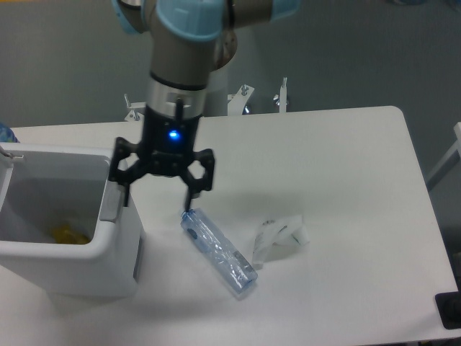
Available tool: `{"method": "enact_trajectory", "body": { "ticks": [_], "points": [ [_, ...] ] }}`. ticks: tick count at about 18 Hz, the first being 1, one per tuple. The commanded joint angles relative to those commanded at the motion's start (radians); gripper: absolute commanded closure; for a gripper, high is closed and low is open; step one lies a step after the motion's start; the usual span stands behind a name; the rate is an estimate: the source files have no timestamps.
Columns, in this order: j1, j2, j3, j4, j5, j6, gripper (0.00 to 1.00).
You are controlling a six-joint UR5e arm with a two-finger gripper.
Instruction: Open the trash can
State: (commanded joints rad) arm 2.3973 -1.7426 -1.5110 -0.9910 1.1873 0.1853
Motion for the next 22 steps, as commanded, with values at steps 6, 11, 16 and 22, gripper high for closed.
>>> {"method": "enact_trajectory", "body": {
  "ticks": [6,11,16,22],
  "points": [
    [0.141,-0.023,-0.006,-0.003,0.002,0.176,0.00],
    [0.241,-0.067,-0.044,-0.005,0.006,0.273,0.00],
    [0.298,-0.097,-0.086,-0.002,0.214,0.422,0.00],
    [0.381,-0.144,-0.075,0.000,0.268,0.607,0.00]
  ]
}}
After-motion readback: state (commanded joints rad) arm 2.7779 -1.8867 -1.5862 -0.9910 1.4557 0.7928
